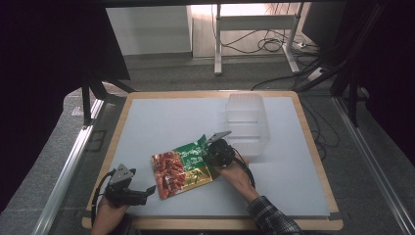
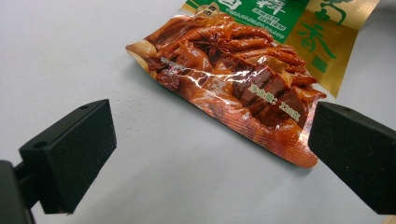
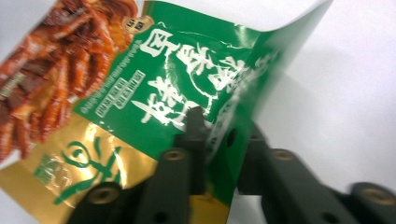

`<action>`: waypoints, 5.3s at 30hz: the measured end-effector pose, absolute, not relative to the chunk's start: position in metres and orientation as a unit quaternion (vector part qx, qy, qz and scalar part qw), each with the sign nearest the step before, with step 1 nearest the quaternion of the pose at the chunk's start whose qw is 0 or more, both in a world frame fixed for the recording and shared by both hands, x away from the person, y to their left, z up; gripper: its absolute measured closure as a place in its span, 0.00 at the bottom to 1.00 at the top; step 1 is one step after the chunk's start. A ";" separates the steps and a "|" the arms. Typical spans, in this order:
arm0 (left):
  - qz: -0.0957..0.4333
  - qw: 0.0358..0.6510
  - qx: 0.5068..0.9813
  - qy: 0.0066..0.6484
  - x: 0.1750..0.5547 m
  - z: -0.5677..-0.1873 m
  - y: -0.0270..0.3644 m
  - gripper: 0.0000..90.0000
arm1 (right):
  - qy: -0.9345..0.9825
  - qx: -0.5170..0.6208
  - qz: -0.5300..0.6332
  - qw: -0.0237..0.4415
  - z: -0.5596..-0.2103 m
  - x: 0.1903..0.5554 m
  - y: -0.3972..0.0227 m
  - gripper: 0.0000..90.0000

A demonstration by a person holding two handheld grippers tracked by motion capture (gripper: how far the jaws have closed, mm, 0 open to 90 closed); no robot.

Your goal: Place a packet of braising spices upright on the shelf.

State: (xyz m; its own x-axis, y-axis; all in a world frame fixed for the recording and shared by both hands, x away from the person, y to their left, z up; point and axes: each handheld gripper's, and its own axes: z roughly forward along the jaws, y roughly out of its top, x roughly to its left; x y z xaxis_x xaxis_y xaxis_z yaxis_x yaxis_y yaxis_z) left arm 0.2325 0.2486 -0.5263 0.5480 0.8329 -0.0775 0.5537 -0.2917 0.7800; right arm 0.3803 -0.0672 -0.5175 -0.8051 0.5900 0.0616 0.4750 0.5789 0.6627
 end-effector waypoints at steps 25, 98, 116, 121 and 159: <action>0.175 0.400 0.783 0.444 0.233 -0.526 0.249 0.01 | 0.862 0.260 0.435 0.017 -0.438 0.383 -0.063 0.99; 0.177 0.396 0.787 0.439 0.233 -0.527 0.248 0.01 | 0.841 0.248 0.467 0.117 -0.281 0.437 -0.132 0.99; 0.175 0.396 0.787 0.440 0.233 -0.527 0.248 0.01 | 0.841 0.269 0.451 0.133 -0.286 0.445 -0.174 0.99; 0.175 0.395 0.787 0.440 0.233 -0.527 0.248 0.01 | 0.842 0.274 0.446 0.131 -0.288 0.444 -0.183 0.99; 0.174 0.394 0.787 0.441 0.233 -0.527 0.248 0.01 | 0.861 0.308 0.386 0.120 -0.338 0.449 -0.205 0.99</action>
